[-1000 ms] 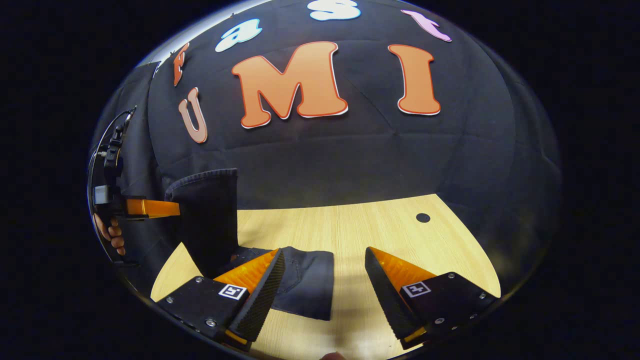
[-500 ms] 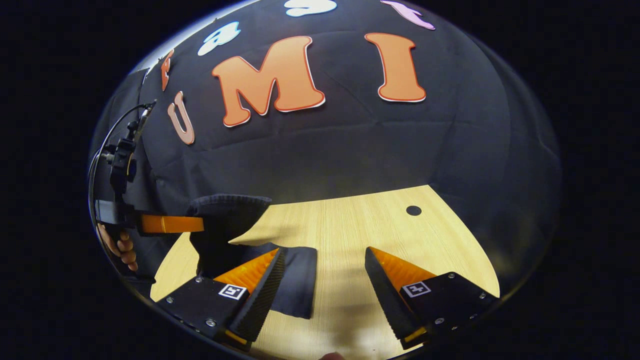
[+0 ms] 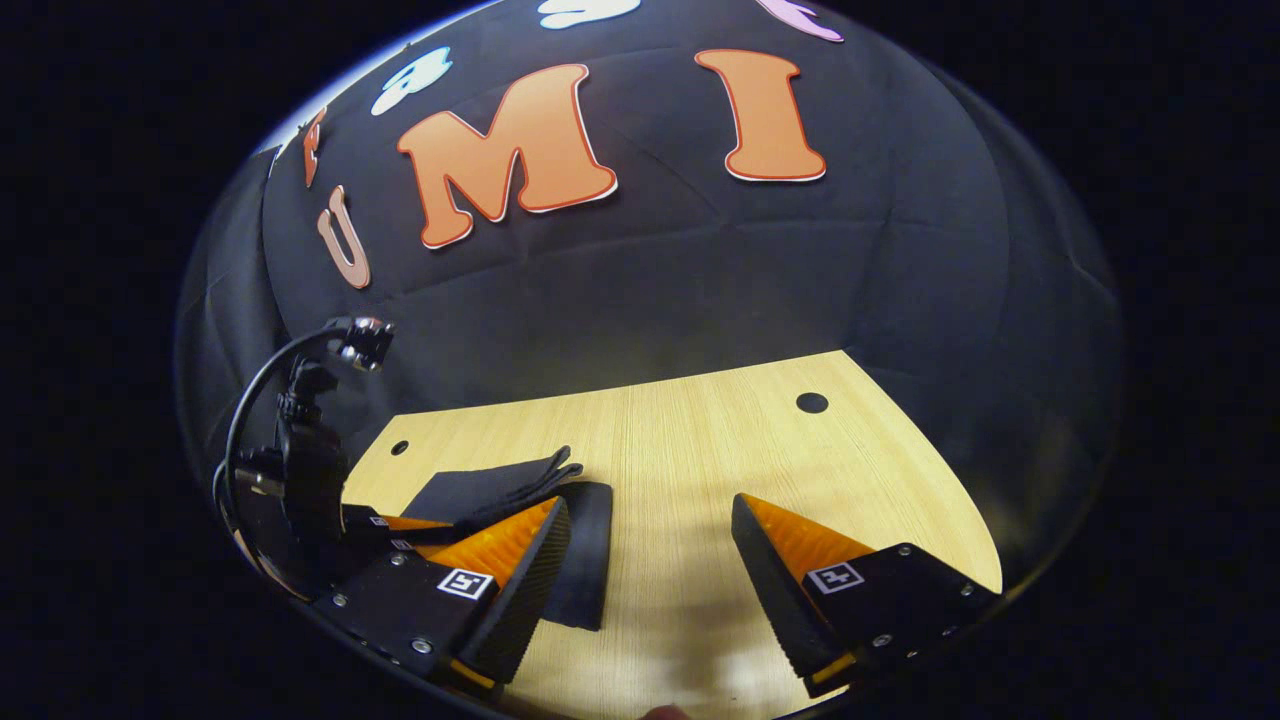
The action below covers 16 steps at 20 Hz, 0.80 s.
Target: Grasp the waist and the cuffs of the jeans and fold them to make the two legs overlap; first hold the waist and fold one-third of the jeans toward the cuffs, then hold the cuffs and fold the remaining one-third in the same direction to finish folding.
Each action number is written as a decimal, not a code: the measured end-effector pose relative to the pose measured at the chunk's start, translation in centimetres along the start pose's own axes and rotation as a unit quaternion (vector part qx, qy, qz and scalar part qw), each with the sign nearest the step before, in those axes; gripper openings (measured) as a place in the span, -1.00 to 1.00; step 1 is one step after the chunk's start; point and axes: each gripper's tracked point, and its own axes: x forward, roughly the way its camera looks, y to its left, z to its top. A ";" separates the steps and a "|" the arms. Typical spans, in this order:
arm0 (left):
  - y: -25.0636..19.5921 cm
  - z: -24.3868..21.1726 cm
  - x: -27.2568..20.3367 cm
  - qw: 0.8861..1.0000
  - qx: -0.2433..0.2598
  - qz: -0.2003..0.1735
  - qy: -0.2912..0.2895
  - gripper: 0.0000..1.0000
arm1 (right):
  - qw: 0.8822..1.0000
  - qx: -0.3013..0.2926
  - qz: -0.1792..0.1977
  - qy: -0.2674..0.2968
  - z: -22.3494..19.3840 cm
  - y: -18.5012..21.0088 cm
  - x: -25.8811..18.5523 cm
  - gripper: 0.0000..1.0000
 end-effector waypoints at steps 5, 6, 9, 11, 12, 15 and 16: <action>1.5 4.8 -5.2 0.994 -0.002 0.023 -0.105 0.86 | 0.998 -0.041 0.006 -0.036 1.8 2.2 -1.1 0.97; 2.8 6.1 -7.0 0.990 -0.009 0.040 -0.136 0.84 | 0.997 -0.056 0.005 -0.056 2.6 2.7 -1.8 0.97; 6.1 8.4 -13.0 0.969 -0.033 0.083 -0.231 0.86 | 0.987 -0.099 0.003 -0.123 5.9 4.6 -3.9 0.97; 7.6 8.3 -15.7 0.957 -0.027 0.112 -0.266 0.86 | 0.979 -0.119 0.011 -0.165 7.9 6.7 -5.2 0.97; 8.2 8.4 -17.1 0.950 -0.028 0.126 -0.284 0.86 | 0.975 -0.126 0.019 -0.184 8.9 7.9 -5.8 0.97; 9.0 9.7 -23.3 0.917 -0.045 0.155 -0.364 0.85 | 0.965 -0.136 0.053 -0.217 10.2 11.2 -7.2 0.95; 8.9 10.3 -25.5 0.903 -0.051 0.162 -0.394 0.86 | 0.963 -0.138 0.063 -0.222 10.4 11.9 -7.6 0.96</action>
